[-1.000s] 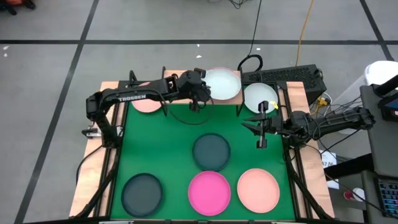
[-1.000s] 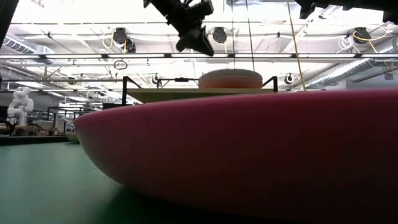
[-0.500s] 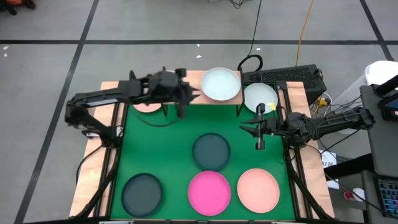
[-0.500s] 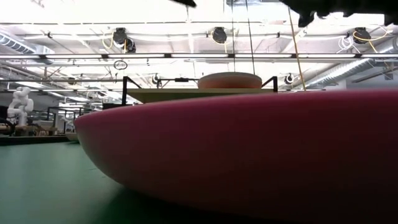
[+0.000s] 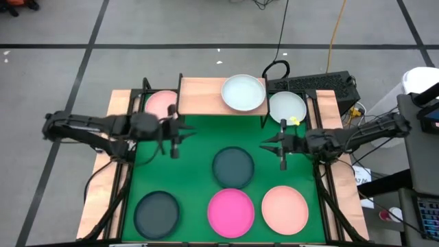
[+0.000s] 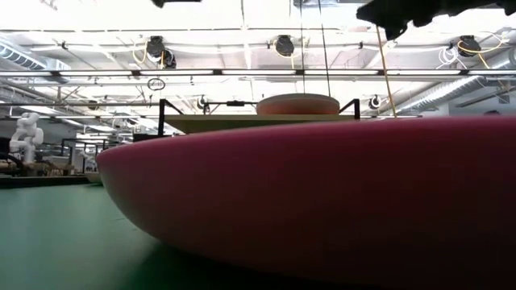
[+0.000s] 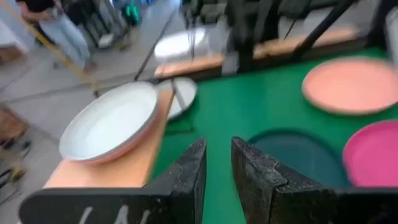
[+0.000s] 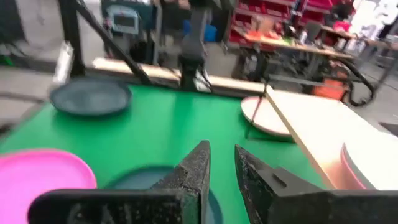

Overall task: Place and stack plates onto a shelf
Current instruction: Stack the green plate on top of the white plate on the shelf

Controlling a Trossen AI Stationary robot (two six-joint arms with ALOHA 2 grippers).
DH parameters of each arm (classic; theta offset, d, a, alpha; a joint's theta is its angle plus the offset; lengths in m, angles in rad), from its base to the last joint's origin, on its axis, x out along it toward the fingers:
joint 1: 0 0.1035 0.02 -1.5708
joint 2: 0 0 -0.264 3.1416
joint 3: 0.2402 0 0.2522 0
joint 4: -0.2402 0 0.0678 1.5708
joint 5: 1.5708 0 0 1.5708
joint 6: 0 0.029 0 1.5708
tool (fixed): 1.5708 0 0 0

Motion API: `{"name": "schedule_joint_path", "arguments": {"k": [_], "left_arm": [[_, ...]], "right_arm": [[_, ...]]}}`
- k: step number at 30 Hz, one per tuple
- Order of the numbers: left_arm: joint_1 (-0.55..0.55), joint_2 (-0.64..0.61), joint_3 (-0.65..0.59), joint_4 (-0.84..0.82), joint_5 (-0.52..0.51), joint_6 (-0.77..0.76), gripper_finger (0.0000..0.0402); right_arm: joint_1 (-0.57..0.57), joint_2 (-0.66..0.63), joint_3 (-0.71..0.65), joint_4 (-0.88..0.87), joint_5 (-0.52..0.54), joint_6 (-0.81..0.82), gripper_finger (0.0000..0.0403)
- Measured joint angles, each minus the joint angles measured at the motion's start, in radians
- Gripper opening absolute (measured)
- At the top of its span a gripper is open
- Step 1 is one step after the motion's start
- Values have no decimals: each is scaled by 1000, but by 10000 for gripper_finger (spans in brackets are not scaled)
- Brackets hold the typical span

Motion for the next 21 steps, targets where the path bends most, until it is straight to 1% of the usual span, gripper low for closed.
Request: {"name": "schedule_joint_path", "arguments": {"k": [2,4,6,8,12,14,16,19,21], "left_arm": [[-32,-69,-100,137,-20,-27,80],[-58,-121,-183,234,-31,-52,80],[-79,-154,-247,288,-30,-66,80],[-92,-183,-298,304,-30,-67,80],[-94,-200,-353,322,-31,-70,80],[-94,-199,-366,324,-31,-69,80],[-94,-199,-373,324,-31,-61,81],[-94,-197,-374,314,-31,-45,81],[-94,-191,-374,316,-31,-77,81]], "right_arm": [[2,44,5,-4,1,-6,61],[2,90,8,-5,1,2,61],[2,134,8,-29,0,25,61],[2,170,8,-57,-4,50,61],[2,234,8,-123,-89,87,61],[4,267,7,-159,-148,97,61],[15,304,7,-177,-186,96,61],[46,361,7,-188,-188,46,61],[68,397,7,-188,-188,-23,61]]}}
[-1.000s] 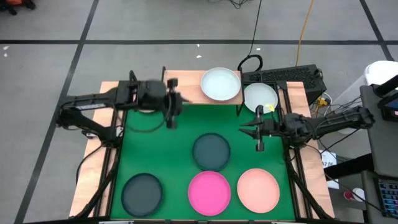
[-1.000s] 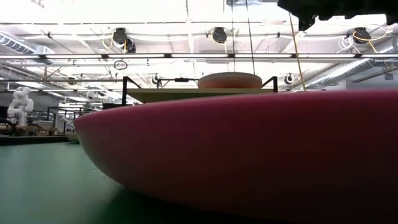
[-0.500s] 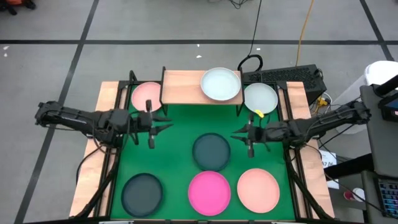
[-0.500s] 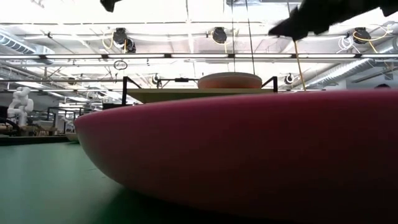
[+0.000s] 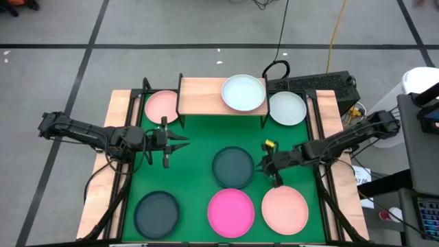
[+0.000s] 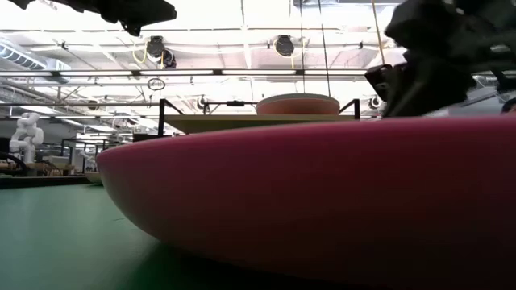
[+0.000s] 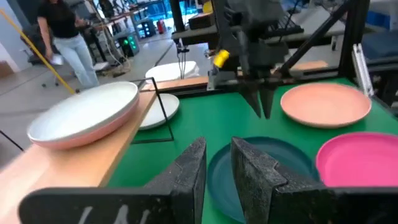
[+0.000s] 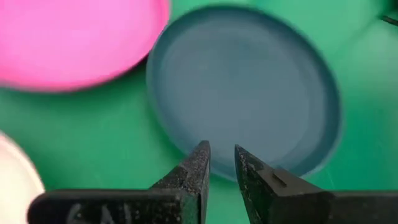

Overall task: Place and stack plates onto a shelf
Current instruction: Stack the green plate on top of the white plate on the shelf

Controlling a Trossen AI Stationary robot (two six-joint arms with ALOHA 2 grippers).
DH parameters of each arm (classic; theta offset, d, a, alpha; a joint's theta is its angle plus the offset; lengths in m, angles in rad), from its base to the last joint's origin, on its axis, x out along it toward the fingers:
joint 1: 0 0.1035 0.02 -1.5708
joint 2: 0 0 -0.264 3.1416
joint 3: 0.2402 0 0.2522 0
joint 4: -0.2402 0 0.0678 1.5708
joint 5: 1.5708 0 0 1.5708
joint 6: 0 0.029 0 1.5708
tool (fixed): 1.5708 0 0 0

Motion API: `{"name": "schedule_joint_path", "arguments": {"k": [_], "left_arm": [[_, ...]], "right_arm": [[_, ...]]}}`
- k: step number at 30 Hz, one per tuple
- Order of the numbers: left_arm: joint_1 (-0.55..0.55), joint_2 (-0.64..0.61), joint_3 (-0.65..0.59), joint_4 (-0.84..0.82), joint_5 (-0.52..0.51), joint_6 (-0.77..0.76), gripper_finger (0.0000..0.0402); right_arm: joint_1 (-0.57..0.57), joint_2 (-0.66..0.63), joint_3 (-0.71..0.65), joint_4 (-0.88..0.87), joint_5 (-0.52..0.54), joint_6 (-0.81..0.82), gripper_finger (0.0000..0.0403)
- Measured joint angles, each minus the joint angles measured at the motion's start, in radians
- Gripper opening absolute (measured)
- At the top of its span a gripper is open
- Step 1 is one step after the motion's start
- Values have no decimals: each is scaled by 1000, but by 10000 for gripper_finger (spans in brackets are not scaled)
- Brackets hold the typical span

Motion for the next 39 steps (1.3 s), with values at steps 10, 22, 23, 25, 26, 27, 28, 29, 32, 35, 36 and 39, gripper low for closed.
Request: {"name": "schedule_joint_path", "arguments": {"k": [10,22,23,25,26,27,28,29,32,35,36,39], "left_arm": [[0,54,0,9,-34,-92,81],[0,105,-1,8,-90,-59,81],[0,104,-1,11,-90,-59,81],[0,105,-1,9,-90,-59,81],[0,105,-1,8,-90,-59,81],[0,105,-1,8,-90,-60,81],[0,105,-1,10,-90,-60,81],[0,105,-1,10,-90,-60,81],[0,105,-1,9,-90,-60,81],[0,105,-1,9,-90,-61,81],[0,105,-1,9,-89,-61,81],[0,105,-1,9,-89,-61,81]], "right_arm": [[32,151,0,21,21,-172,63],[31,199,0,44,116,-258,135],[31,199,0,53,118,-266,139],[32,199,0,81,132,-283,145],[34,199,0,93,135,-292,146],[36,199,-1,100,137,-301,148],[37,199,-1,109,136,-308,148],[38,199,-1,121,136,-313,148],[38,199,-1,137,136,-306,146],[38,212,-1,137,136,-302,144],[38,219,-1,137,136,-302,144],[38,253,-1,141,133,-301,144]]}}
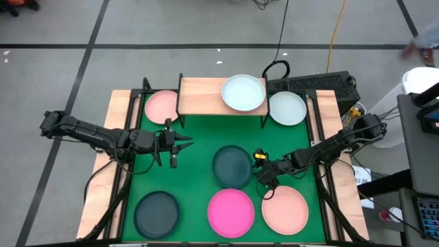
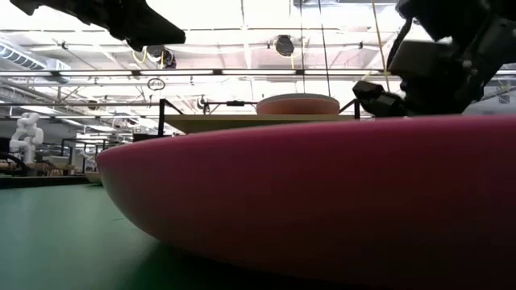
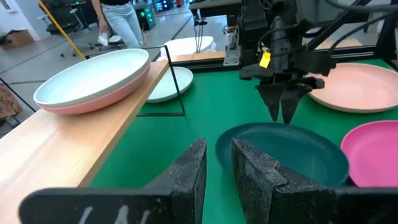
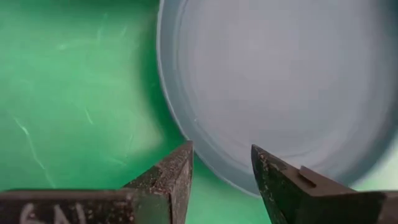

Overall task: Place and stack plates onto a shelf
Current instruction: Stack the green plate on top of the white plate on the shelf

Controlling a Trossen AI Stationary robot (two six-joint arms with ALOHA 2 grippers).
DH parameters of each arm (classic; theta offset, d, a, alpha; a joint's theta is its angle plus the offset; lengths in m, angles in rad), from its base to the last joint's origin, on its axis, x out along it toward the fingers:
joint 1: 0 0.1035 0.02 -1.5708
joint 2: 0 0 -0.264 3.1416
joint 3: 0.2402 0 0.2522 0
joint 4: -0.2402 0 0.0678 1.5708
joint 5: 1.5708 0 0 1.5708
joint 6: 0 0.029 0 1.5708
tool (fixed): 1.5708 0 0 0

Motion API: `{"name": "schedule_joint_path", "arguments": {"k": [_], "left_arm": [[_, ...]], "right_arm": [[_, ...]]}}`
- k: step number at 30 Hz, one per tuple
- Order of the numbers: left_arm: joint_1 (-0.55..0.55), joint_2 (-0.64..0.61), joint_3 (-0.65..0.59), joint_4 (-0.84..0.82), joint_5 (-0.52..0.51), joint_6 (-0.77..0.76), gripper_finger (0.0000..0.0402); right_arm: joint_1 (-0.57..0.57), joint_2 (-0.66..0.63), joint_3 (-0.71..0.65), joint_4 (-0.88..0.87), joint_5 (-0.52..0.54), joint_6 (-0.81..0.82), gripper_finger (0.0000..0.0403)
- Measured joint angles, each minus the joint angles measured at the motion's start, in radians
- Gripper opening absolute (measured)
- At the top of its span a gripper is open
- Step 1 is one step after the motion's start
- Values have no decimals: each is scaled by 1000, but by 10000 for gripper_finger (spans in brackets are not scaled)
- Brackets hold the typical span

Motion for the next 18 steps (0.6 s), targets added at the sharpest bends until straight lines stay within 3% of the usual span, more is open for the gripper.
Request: {"name": "schedule_joint_path", "arguments": {"k": [5,13,18], "left_arm": [[0,0,0,0,0,-1,81],[0,0,0,0,0,-3,81],[0,0,0,0,0,-2,81]], "right_arm": [[0,62,0,15,3,0,144],[0,56,-1,57,28,-15,143],[0,56,-1,60,28,-33,109]]}}
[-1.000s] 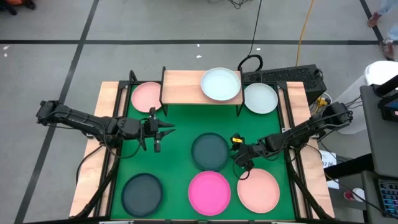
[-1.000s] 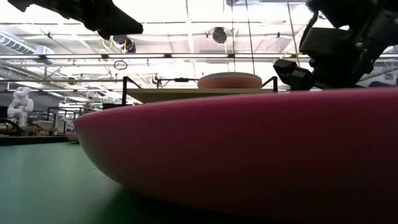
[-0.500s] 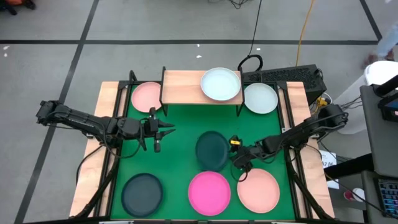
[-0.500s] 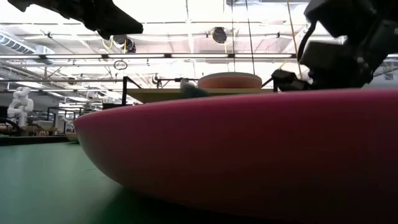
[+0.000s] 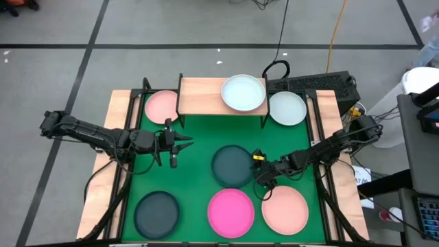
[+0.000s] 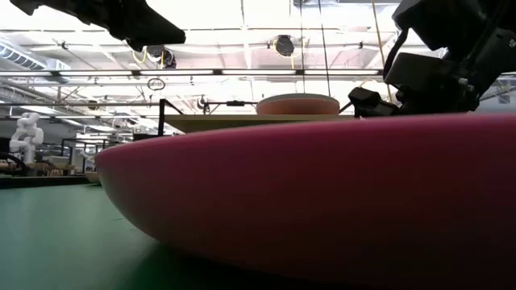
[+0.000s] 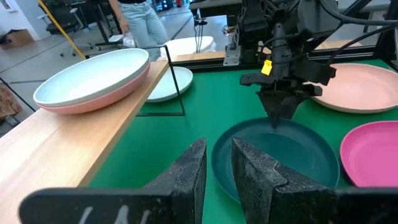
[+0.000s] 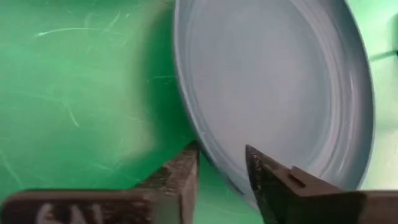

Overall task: Place and stack plates onto a shelf
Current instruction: Stack the green plate on top of the white plate on the shelf

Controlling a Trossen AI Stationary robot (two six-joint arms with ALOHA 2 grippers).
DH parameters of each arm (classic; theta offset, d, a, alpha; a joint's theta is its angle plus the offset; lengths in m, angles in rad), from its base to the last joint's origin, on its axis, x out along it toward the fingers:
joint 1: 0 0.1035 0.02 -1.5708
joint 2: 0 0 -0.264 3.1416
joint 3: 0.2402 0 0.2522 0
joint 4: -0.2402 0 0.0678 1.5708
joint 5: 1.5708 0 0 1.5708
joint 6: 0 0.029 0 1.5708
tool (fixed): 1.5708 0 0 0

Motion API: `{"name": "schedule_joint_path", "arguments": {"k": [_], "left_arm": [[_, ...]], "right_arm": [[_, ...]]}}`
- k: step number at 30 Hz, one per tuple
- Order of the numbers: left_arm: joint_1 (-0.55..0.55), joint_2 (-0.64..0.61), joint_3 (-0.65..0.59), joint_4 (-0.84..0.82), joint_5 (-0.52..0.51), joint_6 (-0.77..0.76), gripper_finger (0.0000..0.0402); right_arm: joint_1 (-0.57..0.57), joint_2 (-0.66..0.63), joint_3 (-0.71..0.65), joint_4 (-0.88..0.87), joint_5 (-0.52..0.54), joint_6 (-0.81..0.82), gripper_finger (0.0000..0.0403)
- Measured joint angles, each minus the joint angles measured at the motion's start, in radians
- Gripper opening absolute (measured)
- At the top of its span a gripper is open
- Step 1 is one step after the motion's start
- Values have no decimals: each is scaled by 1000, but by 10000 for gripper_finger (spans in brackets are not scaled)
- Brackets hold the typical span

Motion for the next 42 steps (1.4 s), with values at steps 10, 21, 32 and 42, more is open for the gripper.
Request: {"name": "schedule_joint_path", "arguments": {"k": [10,21,32,42], "left_arm": [[0,0,0,0,0,2,81],[0,0,0,6,-4,14,81],[0,0,0,91,-12,22,81],[0,0,0,114,-31,58,81]], "right_arm": [[1,-2,0,12,2,6,7],[38,-235,1,261,117,-158,2],[-219,-457,1,446,177,-363,1],[-544,-416,197,169,-75,-233,0]]}}
